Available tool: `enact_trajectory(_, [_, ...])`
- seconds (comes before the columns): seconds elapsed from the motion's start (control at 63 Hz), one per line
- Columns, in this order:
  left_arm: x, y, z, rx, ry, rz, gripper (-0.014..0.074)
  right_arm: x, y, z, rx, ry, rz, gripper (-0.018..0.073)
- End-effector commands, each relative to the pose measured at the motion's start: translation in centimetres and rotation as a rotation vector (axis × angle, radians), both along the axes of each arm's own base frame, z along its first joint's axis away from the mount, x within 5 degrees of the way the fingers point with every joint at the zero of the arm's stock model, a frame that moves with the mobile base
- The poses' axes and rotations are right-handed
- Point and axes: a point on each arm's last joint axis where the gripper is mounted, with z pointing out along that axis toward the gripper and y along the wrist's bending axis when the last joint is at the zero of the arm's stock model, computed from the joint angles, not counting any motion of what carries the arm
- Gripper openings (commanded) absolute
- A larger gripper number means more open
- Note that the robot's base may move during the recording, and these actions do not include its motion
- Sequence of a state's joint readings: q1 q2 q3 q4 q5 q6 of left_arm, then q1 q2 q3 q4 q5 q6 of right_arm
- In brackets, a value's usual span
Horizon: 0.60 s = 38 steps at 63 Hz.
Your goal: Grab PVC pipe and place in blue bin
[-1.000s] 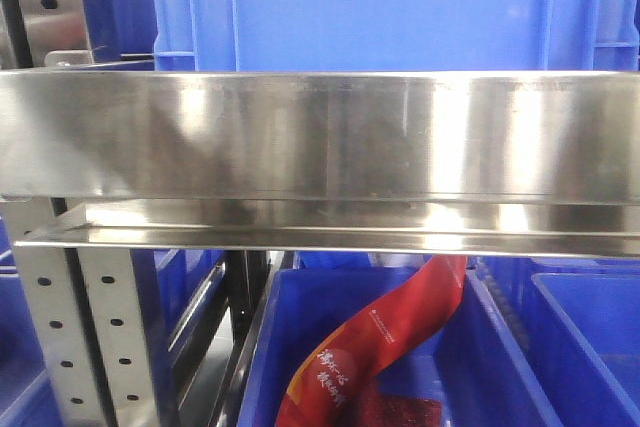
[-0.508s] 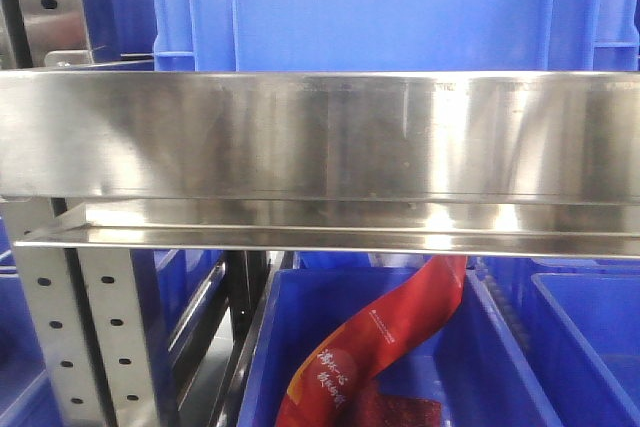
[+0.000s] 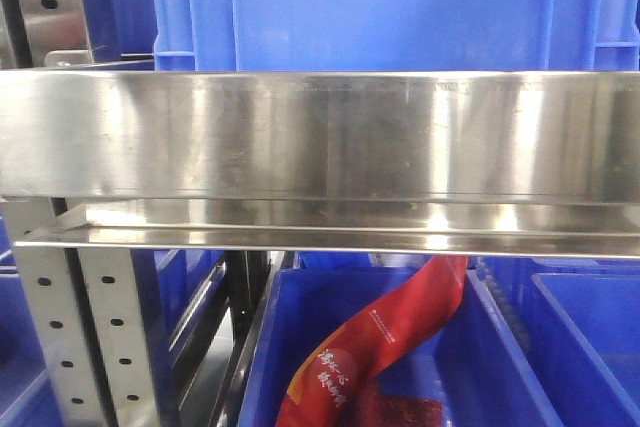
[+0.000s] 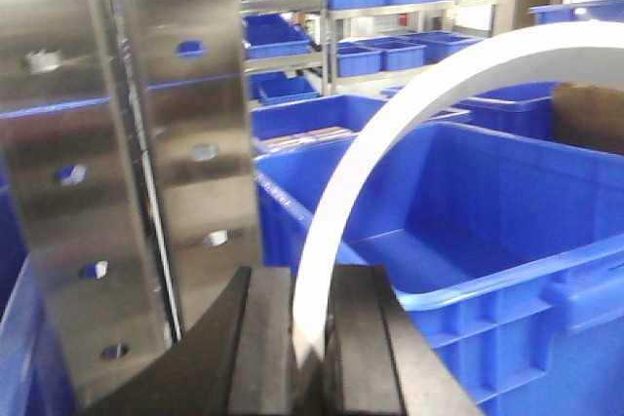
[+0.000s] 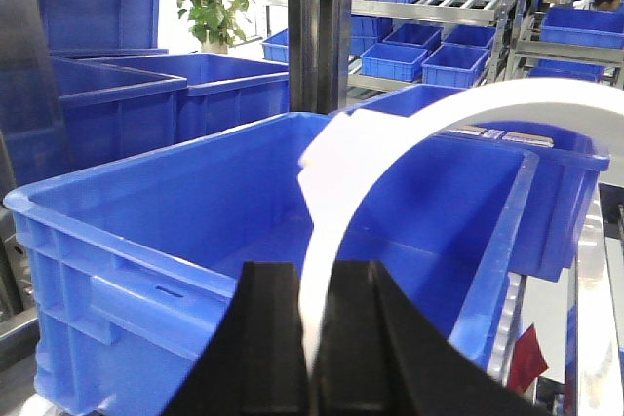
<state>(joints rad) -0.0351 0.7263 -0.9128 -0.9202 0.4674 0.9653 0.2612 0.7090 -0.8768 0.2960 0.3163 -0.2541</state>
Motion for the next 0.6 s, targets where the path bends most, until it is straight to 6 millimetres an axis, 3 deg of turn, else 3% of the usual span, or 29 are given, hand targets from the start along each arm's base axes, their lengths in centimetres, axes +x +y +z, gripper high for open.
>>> enact_trajectory(0.0, [0.5, -0.4, 0.3, -0.013, -0.012, -0.016, -0.0111, 0.0, -0.1, 0.7, -0.002, -0.050, -0.009, -0.0169])
enact_trajectory(0.27, [2.7, -3.0, -0.1, 0.011, -0.059, -0.084, -0.0111, 0.5, 0.1, 1.3, -0.003, -0.048, -0.006, -0.0169])
enact_trajectory(0.587, [4.7, -7.7, -0.1, 0.047, -0.146, -0.143, -0.0111, 1.5, 0.4, 1.5, -0.014, -0.016, 0.000, -0.0169])
